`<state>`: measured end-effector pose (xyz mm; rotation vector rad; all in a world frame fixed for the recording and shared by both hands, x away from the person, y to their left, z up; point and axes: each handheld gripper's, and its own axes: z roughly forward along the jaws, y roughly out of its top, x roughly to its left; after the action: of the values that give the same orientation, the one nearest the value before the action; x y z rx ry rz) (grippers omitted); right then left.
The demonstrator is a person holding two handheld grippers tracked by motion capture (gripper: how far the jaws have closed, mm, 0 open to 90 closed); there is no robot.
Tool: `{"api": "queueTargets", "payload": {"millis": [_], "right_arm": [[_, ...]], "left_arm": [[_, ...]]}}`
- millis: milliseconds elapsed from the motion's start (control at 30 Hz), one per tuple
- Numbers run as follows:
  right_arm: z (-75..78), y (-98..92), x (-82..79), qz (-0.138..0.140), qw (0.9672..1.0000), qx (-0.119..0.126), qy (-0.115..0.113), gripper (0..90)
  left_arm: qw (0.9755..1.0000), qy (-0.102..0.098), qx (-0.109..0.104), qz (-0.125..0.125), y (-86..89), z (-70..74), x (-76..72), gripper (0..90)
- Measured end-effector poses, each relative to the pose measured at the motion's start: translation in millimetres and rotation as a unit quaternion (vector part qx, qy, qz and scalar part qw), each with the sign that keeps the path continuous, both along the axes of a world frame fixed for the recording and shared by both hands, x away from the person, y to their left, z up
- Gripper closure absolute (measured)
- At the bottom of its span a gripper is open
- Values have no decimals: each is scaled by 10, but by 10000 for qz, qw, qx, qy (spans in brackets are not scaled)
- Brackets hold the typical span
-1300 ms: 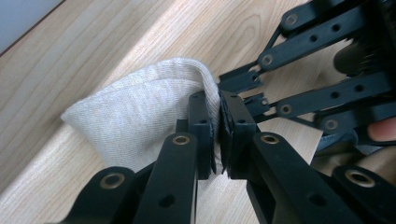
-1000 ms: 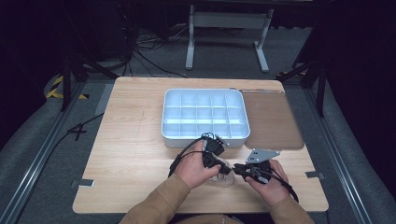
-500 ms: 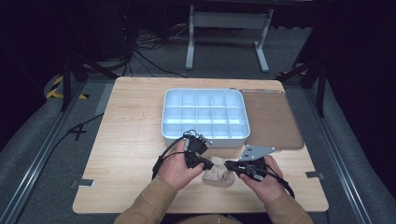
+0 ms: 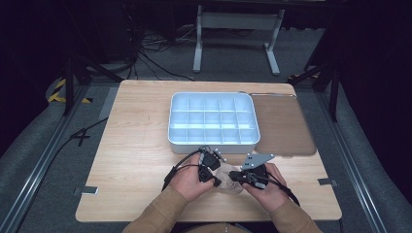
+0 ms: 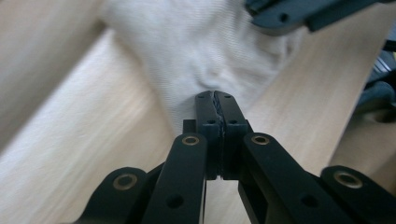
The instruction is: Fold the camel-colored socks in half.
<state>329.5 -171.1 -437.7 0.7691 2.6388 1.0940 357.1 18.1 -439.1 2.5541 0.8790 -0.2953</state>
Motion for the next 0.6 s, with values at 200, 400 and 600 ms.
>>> {"api": "queueTargets", "payload": {"millis": [200, 400, 600], "right_arm": [[-43, -68, -23, -108, 9998, -82, 115, 831], [-121, -110, -45, -156, 9992, -306, 227, 824], [-185, -114, -62, -89, 9991, -362, 224, 836]], "left_arm": [[9993, 258, 32, -261, -100, -82, -13, 899], [9977, 319, -520, -293, -106, 56, -12, 884], [9949, -342, -952, 11, -120, 161, 41, 871]]}}
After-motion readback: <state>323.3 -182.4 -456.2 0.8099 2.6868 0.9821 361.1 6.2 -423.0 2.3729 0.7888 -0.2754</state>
